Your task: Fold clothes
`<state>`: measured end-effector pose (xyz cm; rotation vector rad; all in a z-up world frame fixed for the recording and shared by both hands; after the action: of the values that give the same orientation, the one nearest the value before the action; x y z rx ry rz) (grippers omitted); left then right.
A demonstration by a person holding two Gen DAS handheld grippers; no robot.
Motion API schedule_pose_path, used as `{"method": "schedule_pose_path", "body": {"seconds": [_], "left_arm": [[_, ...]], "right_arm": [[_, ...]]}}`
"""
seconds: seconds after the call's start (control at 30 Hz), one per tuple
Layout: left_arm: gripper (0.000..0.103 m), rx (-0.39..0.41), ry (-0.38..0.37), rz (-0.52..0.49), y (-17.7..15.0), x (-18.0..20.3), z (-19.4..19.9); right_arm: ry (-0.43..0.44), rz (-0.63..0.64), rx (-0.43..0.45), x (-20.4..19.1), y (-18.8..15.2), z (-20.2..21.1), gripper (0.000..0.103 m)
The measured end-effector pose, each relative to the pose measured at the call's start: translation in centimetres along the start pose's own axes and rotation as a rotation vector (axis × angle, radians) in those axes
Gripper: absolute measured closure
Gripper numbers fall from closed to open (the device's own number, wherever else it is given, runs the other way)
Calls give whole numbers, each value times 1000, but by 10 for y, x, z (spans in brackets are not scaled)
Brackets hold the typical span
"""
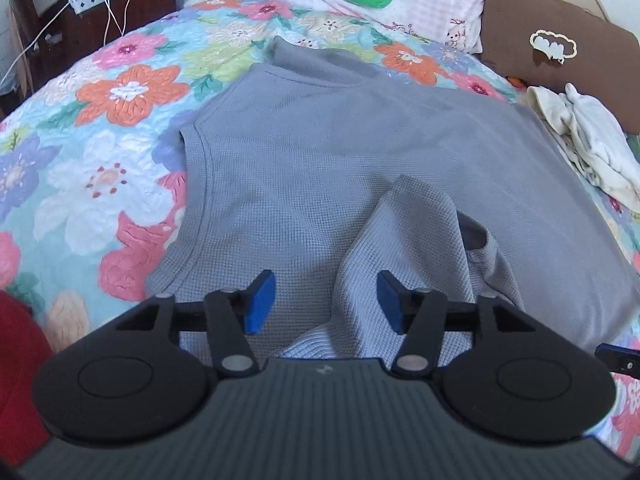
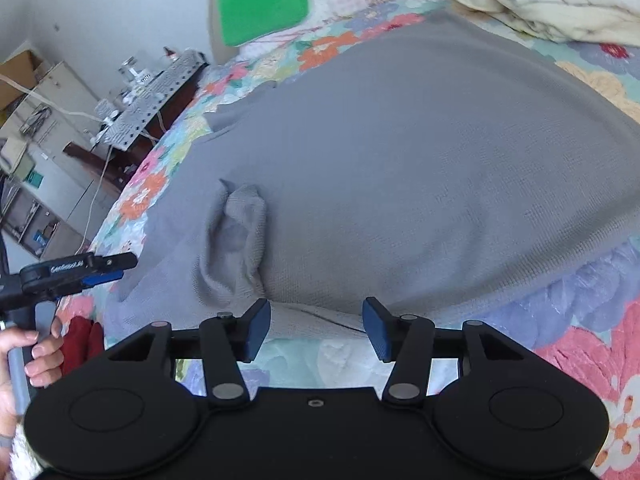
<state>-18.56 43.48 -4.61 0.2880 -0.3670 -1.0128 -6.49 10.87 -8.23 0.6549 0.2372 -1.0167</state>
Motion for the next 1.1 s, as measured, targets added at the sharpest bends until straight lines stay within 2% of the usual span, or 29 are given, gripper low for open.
{"method": "schedule_pose_path", "body": {"seconds": [0.03, 0.1, 0.13, 0.17, 0.2, 0.23, 0.33, 0.4, 0.43, 0.5, 0.53, 0.57, 0.6, 0.73, 0.83, 0.9, 0.97, 1.0, 1.03, 1.07, 1.1], "left_arm": [[34, -6, 8, 1, 0, 0, 0], [34, -28, 13, 17, 0, -3, -4], [35, -45, 11, 21, 0, -4, -7], [38, -78, 32, 5, -2, -4, -13], [49, -115, 62, -19, -4, -2, -20], [58, -153, 92, -43, -6, 0, -27], [59, -199, 90, -68, -10, 2, -37], [60, -204, 100, -73, -10, 3, -38], [59, -206, 108, -71, -11, 3, -38], [58, -218, 126, -74, -12, 3, -40], [58, -225, 135, -76, -13, 3, -41], [58, -229, 139, -78, -14, 2, -41], [58, -231, 141, -80, -15, 2, -41], [58, -243, 159, -95, -14, 6, -43], [58, -248, 174, -109, -14, 9, -44], [58, -248, 171, -103, -14, 8, -43], [57, -247, 158, -89, -13, 7, -41], [55, -247, 146, -79, -12, 5, -40], [52, -245, 129, -69, -11, 3, -39], [50, -243, 111, -58, -11, 2, -38], [46, -240, 95, -48, -10, 0, -37]], "right_arm": [[-9, 44, 3, -9, 2, -2, 47], [-55, 148, 10, -32, 10, -11, 47], [-79, 202, 13, -43, 15, -15, 55], [-102, 233, 11, -53, 22, -20, 70], [-124, 252, 8, -62, 29, -27, 73], [-128, 262, 5, -69, 36, -33, 73], [-124, 301, -36, -86, 50, -58, 73], [-165, 356, -103, -94, 55, -81, 70], [-195, 388, -133, -96, 57, -93, 65], [-278, 443, -106, -95, 57, -106, 66], [-300, 445, -65, -91, 58, -106, 70], [-305, 421, -36, -84, 59, -102, 99], [-303, 387, -15, -77, 62, -97, 102], [-260, 221, 56, -45, 67, -76, 102], [-305, 158, 71, -30, 64, -67, 102], [-258, 97, 71, -22, 65, -61, 99], [-170, 58, 60, -20, 69, -60, 87], [-123, 46, 50, -21, 72, -62, 78], [-89, 38, 41, -23, 75, -65, 58], [-74, 32, 31, -26, 77, -70, 42], [-83, 26, 16, -31, 80, -77, 37]]}}
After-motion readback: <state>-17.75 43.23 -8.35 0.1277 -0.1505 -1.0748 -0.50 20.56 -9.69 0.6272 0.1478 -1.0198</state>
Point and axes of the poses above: each gripper's, at about its wrist camera, not at the fingertips, and z roughly against the way its jaws point, x to its right, y to its top, the point moved 1 cm from there along -z, roughly the way its jaws point, and after that the axes turned 14 degrees about -x, right-handed, at the moved point
